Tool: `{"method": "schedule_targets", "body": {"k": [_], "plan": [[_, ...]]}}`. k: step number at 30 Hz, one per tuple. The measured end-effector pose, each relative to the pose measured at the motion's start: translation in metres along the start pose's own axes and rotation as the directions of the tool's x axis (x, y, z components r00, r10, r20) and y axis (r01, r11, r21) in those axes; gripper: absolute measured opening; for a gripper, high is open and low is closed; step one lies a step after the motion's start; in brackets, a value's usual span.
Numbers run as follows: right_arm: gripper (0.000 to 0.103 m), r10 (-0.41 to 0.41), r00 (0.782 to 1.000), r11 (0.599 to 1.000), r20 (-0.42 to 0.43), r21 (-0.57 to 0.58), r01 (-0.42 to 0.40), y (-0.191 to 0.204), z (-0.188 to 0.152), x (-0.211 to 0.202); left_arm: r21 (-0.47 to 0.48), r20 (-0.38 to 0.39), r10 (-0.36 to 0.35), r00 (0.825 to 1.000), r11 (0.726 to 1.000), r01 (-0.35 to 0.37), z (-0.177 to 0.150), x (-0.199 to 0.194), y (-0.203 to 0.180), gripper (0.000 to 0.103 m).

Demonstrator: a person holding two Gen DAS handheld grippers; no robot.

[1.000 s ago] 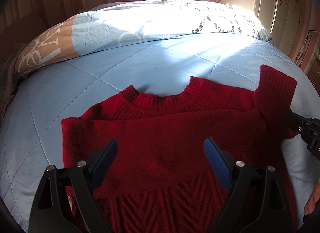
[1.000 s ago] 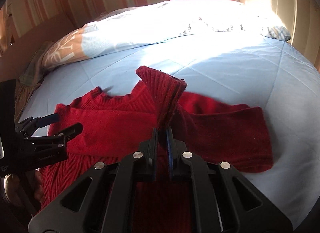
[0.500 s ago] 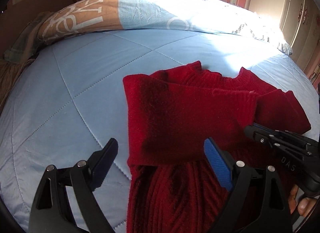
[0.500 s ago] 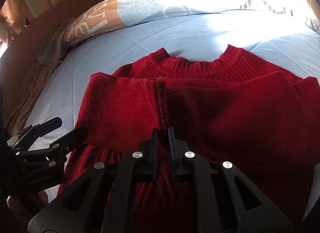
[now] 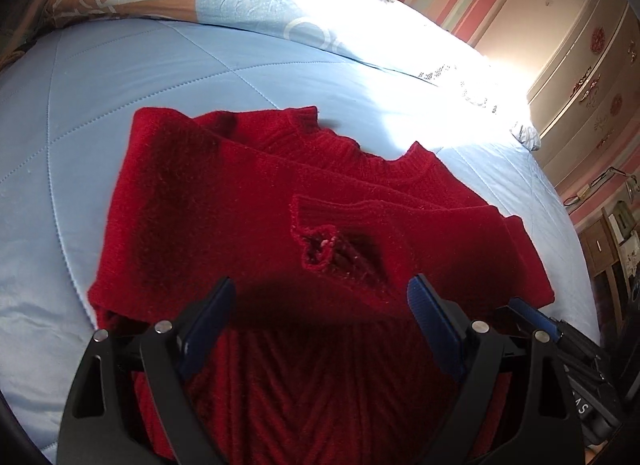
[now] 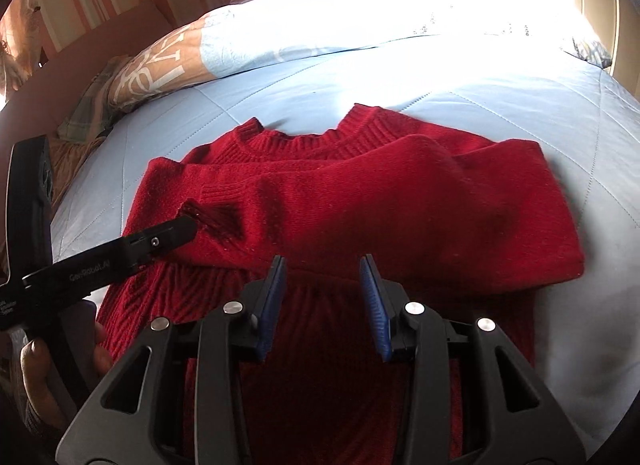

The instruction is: Fold small clothes

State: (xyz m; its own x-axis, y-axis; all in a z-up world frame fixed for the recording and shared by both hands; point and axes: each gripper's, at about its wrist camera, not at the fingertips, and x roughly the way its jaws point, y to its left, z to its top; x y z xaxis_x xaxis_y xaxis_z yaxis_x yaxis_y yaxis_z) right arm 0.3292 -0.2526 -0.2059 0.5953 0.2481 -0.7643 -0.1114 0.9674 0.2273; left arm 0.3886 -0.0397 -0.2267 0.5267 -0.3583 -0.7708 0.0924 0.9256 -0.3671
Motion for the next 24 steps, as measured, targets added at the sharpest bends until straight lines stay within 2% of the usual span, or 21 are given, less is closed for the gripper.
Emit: {"method": "schedule_targets", "body": {"k": [3,5,6,8,10,13,15,17,19,24], "plan": [[0.039,-0.013,1.0,0.999,0.0,0.029,0.013,-0.015,-0.003,-0.004,0.002,-0.002,-0.015,1.0,1.0,0.015,0.004,0.012,-0.009,0.084],[0.039,-0.024,1.0,0.999,0.003,0.039,0.024,-0.022,-0.004,-0.005,0.029,-0.024,-0.011,1.0,1.0,0.012,0.006,0.021,-0.015,0.06],[0.039,-0.029,1.0,0.999,0.003,0.042,0.029,-0.025,-0.005,-0.005,0.053,-0.046,0.012,0.999,0.999,-0.01,0.006,0.028,-0.018,0.037],[0.039,-0.038,0.999,0.998,0.004,0.047,0.038,-0.03,-0.006,-0.005,0.1,-0.054,0.054,0.997,0.994,-0.049,0.004,0.033,-0.021,0.032],[0.039,-0.04,0.999,0.998,0.002,0.056,0.039,-0.034,-0.007,-0.005,0.156,-0.041,0.092,0.995,0.984,-0.084,0.003,0.033,-0.027,0.017],[0.039,-0.047,0.999,0.997,0.006,0.06,0.047,-0.037,-0.009,-0.007,0.268,-0.005,0.166,0.986,0.95,-0.159,0.001,0.029,-0.039,0.012],[0.04,-0.048,0.999,0.997,0.014,0.058,0.047,-0.039,-0.008,-0.01,0.364,0.051,0.233,0.971,0.901,-0.235,-0.001,0.022,-0.051,0.012],[0.04,-0.045,0.999,0.998,0.022,0.054,0.044,-0.039,-0.008,-0.012,0.424,0.111,0.27,0.957,0.858,-0.291,-0.002,0.011,-0.056,0.012],[0.04,-0.046,0.998,0.998,0.03,0.053,0.044,-0.039,-0.006,-0.012,0.433,0.155,0.284,0.946,0.841,-0.324,0.001,-0.004,-0.05,0.012],[0.042,-0.052,0.998,0.997,0.036,0.057,0.05,-0.036,-0.002,-0.007,0.411,0.228,0.322,0.919,0.824,-0.39,0.016,-0.031,-0.015,0.012]]}}
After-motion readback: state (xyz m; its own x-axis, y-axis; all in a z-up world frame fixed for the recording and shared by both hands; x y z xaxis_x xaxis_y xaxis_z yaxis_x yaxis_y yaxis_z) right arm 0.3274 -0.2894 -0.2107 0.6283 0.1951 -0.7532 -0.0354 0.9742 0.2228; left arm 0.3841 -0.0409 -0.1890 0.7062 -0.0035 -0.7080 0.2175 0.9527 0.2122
